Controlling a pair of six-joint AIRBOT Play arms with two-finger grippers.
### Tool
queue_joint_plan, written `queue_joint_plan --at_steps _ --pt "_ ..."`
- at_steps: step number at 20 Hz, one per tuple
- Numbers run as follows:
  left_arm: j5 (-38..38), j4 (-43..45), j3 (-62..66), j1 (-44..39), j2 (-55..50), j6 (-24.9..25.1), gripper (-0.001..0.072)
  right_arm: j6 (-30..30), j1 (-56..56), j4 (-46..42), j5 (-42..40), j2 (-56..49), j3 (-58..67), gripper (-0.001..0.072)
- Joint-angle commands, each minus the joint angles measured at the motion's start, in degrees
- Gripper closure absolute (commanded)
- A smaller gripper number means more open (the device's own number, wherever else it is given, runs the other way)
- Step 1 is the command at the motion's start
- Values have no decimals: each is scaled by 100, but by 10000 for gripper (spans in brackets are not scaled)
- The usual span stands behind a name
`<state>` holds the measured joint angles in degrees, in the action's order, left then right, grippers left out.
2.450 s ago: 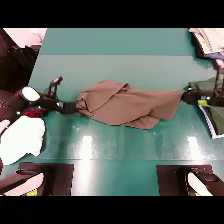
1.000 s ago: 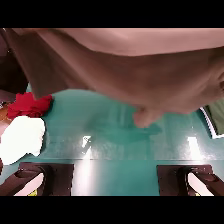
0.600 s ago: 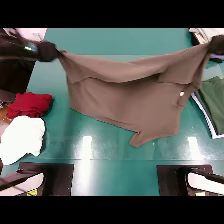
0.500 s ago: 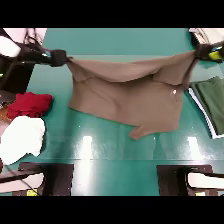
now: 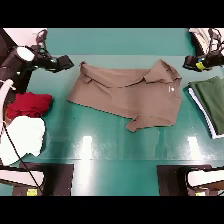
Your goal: Fold the shirts.
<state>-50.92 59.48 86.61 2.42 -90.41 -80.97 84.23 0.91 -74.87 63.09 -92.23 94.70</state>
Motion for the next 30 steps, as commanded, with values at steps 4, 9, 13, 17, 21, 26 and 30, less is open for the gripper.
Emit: queue_joint_plan --at_steps 4,9,13,17,21,26,30 --pt "-2153 -24 -9 1075 -177 656 171 -1200 623 1429 2505 669 -586 495" --pt "-2124 -420 -876 1091 -581 1126 171 -1296 778 1976 2321 1366 -1974 495" --pt "-2107 -614 -925 1086 -916 1250 173 -1294 778 1987 2225 1762 -2758 495" --pt "-2096 -562 -925 914 -918 1355 173 -1294 778 1982 2037 2059 -3097 495" --pt "-2000 -566 -925 658 -918 1351 221 -1294 778 1923 1853 2277 -3126 495" --pt "-2146 -647 -907 470 -918 1346 683 -1268 796 1451 1860 2341 -3202 494" --pt "-2422 -638 -546 470 -837 1346 684 -1222 1311 1381 1534 2337 -3985 427"
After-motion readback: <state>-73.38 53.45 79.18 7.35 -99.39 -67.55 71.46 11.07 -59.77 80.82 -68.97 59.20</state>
